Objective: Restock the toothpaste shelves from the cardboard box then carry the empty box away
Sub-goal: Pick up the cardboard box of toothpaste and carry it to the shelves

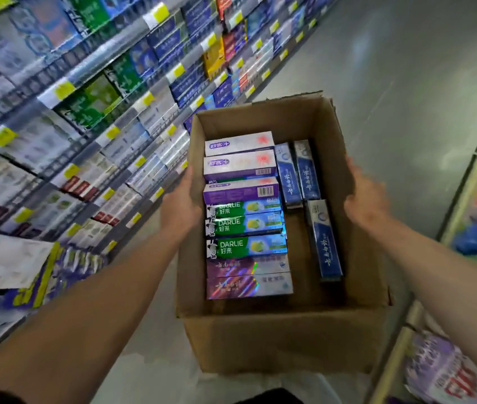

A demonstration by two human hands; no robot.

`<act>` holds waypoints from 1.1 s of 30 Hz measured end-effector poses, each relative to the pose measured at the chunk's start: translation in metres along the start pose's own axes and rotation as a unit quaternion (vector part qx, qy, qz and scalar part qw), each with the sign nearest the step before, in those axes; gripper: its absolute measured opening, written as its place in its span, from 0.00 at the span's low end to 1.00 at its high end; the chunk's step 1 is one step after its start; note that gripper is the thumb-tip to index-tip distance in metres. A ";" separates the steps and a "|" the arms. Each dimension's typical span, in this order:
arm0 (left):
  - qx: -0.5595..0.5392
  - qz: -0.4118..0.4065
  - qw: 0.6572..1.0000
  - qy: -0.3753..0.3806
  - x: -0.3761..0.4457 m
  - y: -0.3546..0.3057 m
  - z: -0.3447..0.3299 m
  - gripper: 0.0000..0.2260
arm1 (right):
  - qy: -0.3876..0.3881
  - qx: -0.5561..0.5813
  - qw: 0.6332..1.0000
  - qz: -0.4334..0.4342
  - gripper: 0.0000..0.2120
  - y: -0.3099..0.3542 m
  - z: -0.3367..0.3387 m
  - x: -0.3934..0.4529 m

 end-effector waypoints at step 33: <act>0.063 -0.064 0.991 0.097 0.661 -0.238 -0.206 0.33 | 0.003 0.075 0.976 -0.204 0.45 -0.044 -0.038 0.602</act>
Point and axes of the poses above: each hand's wrist, its own x-axis towards the middle knuckle, its own z-axis out of the back of the hand, y = z × x, the point moved 10 cm from there along x, towards the middle knuckle, and after that the axes turned 1 degree about -x, right-handed, at the moved point
